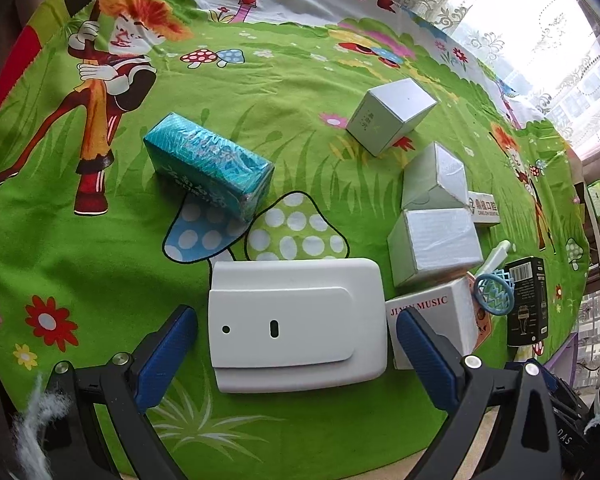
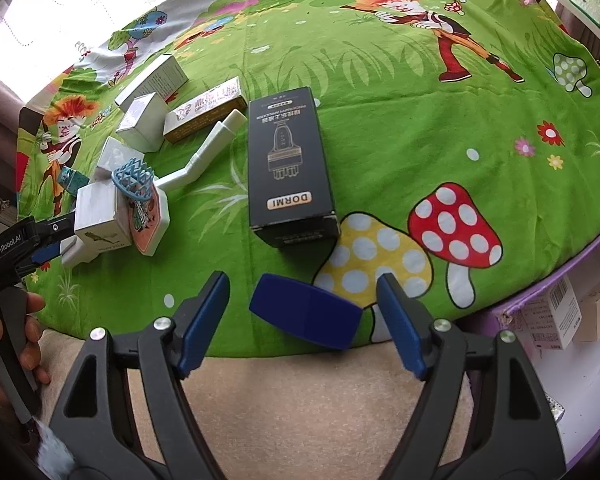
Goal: Organize rigid objects
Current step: 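Grasp the white plastic case with the left tool while the right tool grasps the blue block, then carry the white case and blue block into the storage box and open both tools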
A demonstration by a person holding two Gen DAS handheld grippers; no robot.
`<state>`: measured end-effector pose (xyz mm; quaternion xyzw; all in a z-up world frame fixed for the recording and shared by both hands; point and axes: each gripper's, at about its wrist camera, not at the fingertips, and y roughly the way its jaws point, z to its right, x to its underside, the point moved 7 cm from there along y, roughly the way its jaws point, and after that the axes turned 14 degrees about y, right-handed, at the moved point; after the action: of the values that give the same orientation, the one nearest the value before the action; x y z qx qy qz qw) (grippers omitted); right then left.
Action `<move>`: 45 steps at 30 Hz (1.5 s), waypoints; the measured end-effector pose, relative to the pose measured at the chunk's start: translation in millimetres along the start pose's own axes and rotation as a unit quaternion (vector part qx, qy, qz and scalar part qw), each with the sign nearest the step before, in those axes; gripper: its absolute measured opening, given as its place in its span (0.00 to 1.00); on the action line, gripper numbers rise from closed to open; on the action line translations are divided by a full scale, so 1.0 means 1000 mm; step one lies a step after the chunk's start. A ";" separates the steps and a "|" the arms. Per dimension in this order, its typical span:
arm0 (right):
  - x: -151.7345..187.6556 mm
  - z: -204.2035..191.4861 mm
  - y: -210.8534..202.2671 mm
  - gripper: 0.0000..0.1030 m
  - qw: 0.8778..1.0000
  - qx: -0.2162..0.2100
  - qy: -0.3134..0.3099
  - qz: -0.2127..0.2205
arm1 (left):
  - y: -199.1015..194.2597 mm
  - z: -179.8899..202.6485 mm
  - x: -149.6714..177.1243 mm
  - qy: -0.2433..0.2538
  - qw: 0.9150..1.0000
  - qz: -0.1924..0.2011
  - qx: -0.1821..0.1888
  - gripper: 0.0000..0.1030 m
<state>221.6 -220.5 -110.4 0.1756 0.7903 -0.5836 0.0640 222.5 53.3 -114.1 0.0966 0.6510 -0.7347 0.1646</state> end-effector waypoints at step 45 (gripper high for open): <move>0.016 0.008 -0.056 0.54 0.995 0.022 -0.034 0.090 | -0.084 0.090 0.050 0.020 0.990 0.122 0.073 0.84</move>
<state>186.0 -239.0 -67.7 0.2269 0.7558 -0.5983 0.1392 151.4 -32.9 -41.9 0.2022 0.5820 -0.7526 0.2326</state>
